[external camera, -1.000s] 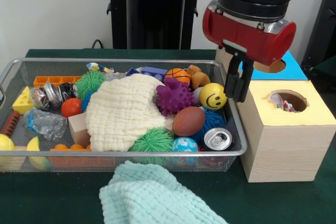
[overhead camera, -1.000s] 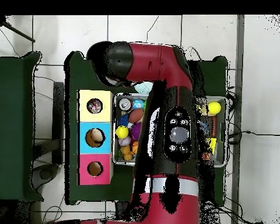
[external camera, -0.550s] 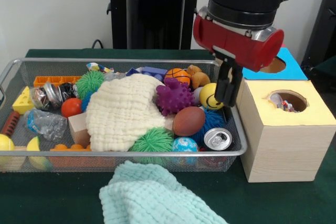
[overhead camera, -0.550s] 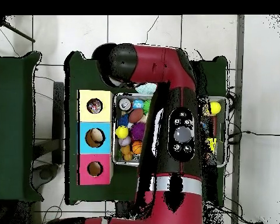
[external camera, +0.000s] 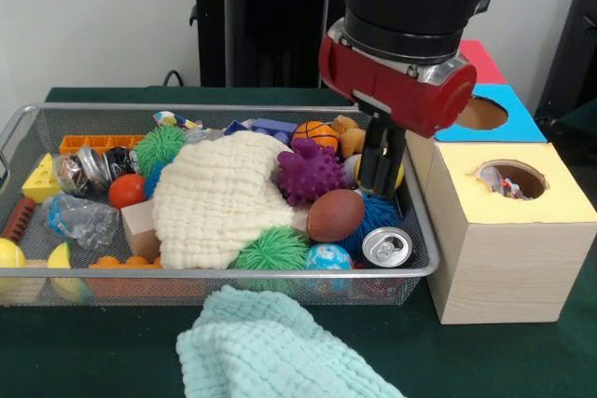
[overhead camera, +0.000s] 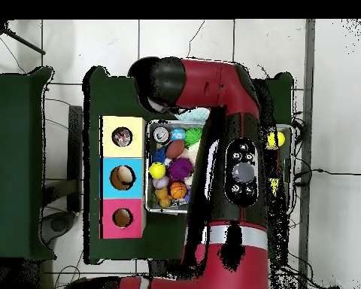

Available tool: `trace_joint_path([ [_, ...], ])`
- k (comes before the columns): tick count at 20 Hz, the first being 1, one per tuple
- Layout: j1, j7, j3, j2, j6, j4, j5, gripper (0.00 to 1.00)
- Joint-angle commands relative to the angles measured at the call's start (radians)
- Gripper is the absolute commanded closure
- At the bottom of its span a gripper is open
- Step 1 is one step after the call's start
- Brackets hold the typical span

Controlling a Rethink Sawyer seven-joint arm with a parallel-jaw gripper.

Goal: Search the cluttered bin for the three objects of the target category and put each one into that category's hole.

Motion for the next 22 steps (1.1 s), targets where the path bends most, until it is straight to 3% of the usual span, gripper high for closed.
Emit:
trace_joint_path([
  [1, -0.040, -0.272, 0.099, 0.040, -0.027, 0.087, -0.071, 1.00],
  [14, -0.101, -0.354, 0.156, 0.092, -0.011, 0.019, -0.134, 1.00],
  [19, -0.164, -0.432, 0.207, 0.105, -0.003, 0.020, -0.139, 1.00],
  [22, -0.176, -0.425, 0.215, 0.084, 0.001, 0.042, -0.149, 1.00],
])
